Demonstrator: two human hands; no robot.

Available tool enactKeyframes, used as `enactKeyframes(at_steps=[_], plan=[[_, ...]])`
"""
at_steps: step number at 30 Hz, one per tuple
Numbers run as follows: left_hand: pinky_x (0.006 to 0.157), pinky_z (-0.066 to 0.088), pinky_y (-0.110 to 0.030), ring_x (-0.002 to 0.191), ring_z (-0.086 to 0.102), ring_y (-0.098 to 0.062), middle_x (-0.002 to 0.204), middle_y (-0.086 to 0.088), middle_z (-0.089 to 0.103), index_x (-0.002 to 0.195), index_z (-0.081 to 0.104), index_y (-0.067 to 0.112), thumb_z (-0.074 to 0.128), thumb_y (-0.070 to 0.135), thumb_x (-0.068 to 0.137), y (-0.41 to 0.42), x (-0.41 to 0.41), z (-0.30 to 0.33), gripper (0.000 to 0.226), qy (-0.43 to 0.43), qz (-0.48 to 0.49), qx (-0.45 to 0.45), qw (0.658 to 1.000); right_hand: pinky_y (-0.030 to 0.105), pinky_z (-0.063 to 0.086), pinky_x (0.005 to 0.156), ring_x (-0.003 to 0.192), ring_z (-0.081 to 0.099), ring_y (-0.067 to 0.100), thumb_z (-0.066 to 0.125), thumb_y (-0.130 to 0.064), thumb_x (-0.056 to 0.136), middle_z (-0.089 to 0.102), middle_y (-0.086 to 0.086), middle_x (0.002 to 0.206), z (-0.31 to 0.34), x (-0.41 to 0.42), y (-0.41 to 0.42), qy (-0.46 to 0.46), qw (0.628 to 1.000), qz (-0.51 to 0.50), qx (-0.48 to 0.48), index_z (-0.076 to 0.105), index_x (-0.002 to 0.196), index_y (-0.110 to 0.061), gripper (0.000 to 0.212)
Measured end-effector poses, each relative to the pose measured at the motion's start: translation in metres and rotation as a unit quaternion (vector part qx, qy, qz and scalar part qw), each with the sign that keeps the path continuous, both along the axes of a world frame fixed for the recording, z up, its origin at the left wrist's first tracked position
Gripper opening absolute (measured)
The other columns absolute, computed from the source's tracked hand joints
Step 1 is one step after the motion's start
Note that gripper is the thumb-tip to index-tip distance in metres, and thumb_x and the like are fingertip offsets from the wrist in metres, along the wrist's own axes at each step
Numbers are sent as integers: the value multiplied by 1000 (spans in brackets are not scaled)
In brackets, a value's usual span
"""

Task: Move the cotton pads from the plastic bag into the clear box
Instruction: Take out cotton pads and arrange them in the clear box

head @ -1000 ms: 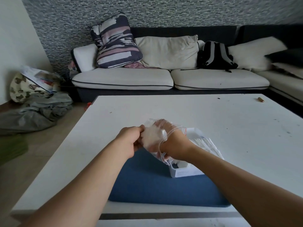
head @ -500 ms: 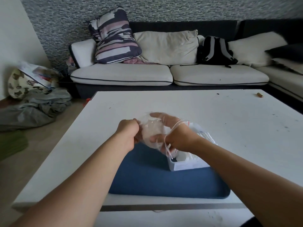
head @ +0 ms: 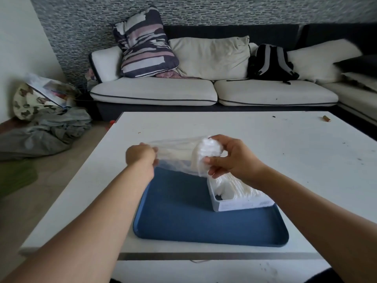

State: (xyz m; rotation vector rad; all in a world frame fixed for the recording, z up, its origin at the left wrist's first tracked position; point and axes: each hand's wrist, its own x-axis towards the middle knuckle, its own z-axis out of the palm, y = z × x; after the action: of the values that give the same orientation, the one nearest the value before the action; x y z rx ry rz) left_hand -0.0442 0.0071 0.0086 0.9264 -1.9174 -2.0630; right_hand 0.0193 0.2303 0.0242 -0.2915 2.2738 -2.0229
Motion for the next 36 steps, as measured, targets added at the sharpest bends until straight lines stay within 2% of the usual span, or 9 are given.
enactKeyframes(at_steps=[7, 12, 14, 18, 23, 26, 28, 32, 36], plan=[[83, 60, -46, 91, 71, -40, 105, -24, 71, 109, 66, -5, 48, 19, 101, -47, -7, -34, 31, -114, -12, -281, 953, 38, 63, 69, 74, 76, 31, 81, 6, 77, 70, 14, 102, 24, 20, 18, 158, 980, -111, -55, 57, 114, -7, 47], [58, 54, -34, 67, 62, -28, 84, -17, 66, 98, 67, -4, 53, 3, 95, -30, 12, -30, 15, -173, -246, -206, 931, 27, 57, 62, 83, 70, 17, 79, 13, 71, 64, 0, 112, 19, 29, 9, 231, 969, -86, 27, 55, 110, -17, 54], [63, 55, -34, 71, 64, -27, 89, -15, 68, 101, 64, -2, 49, 16, 102, -17, 20, -23, 23, -170, -293, -241, 909, 27, 57, 63, 87, 68, 16, 77, 13, 71, 59, -2, 121, 15, 30, 4, 243, 966, -74, 46, 55, 109, -24, 57], [88, 51, -43, 108, 60, -36, 121, -20, 63, 118, 60, 0, 33, 66, 97, 0, 26, -2, 73, -83, -209, -559, 798, 31, 61, 70, 89, 69, 20, 80, 6, 73, 60, -7, 124, 10, 30, -2, 246, 965, -61, 59, 57, 112, -26, 56], [81, 50, -47, 85, 61, -35, 90, -22, 63, 92, 60, 1, 23, 77, 92, 35, 37, 22, 85, 199, -269, -370, 867, 39, 62, 72, 78, 68, 22, 79, 14, 74, 64, 8, 109, 9, 26, -2, 170, 985, -16, 0, 55, 118, -5, 54], [101, 48, -45, 106, 61, -19, 114, 1, 65, 112, 64, 15, 23, 80, 90, 39, 39, 17, 80, 81, -347, -202, 912, 49, 62, 81, 90, 69, 33, 76, 18, 75, 61, 13, 105, 7, 24, 2, 80, 993, 28, -79, 52, 119, 1, 53], [102, 49, -44, 112, 63, -21, 124, -2, 67, 118, 66, 16, 22, 78, 94, 36, 36, 11, 80, 29, -353, -136, 925, 52, 60, 85, 95, 68, 33, 74, 19, 76, 60, 14, 107, 6, 22, 7, 55, 994, 44, -83, 53, 119, 2, 51], [68, 54, -33, 89, 66, -23, 101, -6, 69, 117, 70, 11, 34, 81, 85, 39, 49, 31, 85, 53, -390, 68, 917, 44, 60, 85, 94, 67, 27, 72, 22, 75, 60, 22, 116, 3, 20, 13, 53, 996, 70, -22, 56, 117, 1, 50], [92, 56, -44, 102, 69, -26, 108, -5, 74, 112, 73, 18, 52, 80, 77, 60, 67, 32, 74, 116, -360, 61, 924, 39, 60, 78, 91, 71, 27, 69, 18, 79, 67, 1, 116, 6, 22, 4, 119, 989, 46, 72, 59, 124, -15, 57]])
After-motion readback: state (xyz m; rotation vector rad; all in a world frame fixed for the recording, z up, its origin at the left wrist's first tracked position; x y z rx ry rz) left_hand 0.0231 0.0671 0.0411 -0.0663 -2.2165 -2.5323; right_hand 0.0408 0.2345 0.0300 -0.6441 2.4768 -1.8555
